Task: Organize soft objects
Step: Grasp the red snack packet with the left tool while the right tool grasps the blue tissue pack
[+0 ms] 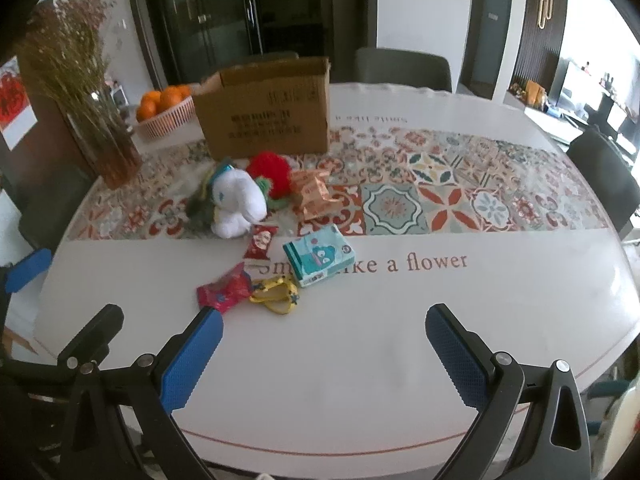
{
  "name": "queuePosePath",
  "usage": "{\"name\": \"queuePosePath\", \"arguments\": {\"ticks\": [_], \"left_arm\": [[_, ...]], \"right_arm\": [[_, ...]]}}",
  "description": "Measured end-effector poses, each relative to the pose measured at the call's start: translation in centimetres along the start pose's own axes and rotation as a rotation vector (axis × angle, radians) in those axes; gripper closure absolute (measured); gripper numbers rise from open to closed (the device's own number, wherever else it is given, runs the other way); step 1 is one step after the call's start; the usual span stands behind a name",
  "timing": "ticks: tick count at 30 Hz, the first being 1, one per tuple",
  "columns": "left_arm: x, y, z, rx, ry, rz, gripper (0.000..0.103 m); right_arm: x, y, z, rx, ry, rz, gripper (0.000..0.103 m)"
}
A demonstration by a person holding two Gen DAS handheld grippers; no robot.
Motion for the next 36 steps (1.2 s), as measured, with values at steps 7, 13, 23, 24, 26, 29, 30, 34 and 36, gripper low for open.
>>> {"name": "queuePosePath", "arguments": {"ticks": [7, 13, 23, 24, 26, 29, 30, 34, 36], "left_arm": [[0.2, 3.7, 1.0, 0.035, 0.129, -0.036, 0.0], [0.2, 6.0, 2.0, 0.105, 0.211, -0.038, 0.002], [1.4, 11.4, 3.6, 0.271, 0.192, -0.2, 0.012], [1.6, 11.9, 3.7, 0.279, 0.186, -0.219, 0.014], [2.1, 13.0, 4.1, 0.289, 0.177, -0.263, 0.016], [2.9, 14.3, 4.7, 0.316, 0.162, -0.321, 0.019], [3.1, 14.6, 4.9, 0.328, 0.156, -0.338, 0.021], [3.9, 16.1, 5.3, 0.343, 0.152, -0.391, 0.026], [4.2, 16.6, 5.7, 0.357, 0.152, -0.415, 0.029]], "right_arm": [[-0.4, 3.3, -0.3, 0.029, -0.052, -0.072, 0.001], [-0.6, 6.0, -1.4, 0.011, -0.099, -0.115, 0.001], [-1.1, 11.0, -1.9, -0.048, -0.149, -0.204, 0.001], [-1.2, 11.5, -1.9, -0.056, -0.156, -0.216, 0.001], [-1.5, 12.4, -2.0, -0.069, -0.17, -0.222, 0.001], [-1.9, 13.6, -2.1, -0.084, -0.195, -0.233, 0.001], [-1.9, 14.2, -2.1, -0.094, -0.199, -0.247, 0.001], [-2.1, 15.8, -1.9, -0.105, -0.203, -0.26, 0.001], [-2.1, 16.4, -1.8, -0.118, -0.198, -0.274, 0.001]]}}
Point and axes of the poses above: each gripper's, at about its wrist camera, not at the fingertips, and y roughly the way its jaws point, z to its right, x to its underside, the point moved 10 cm from there along y, roughly the way its jaws point, and after that the axes turned 4 degrees about y, right-handed, at the moved point
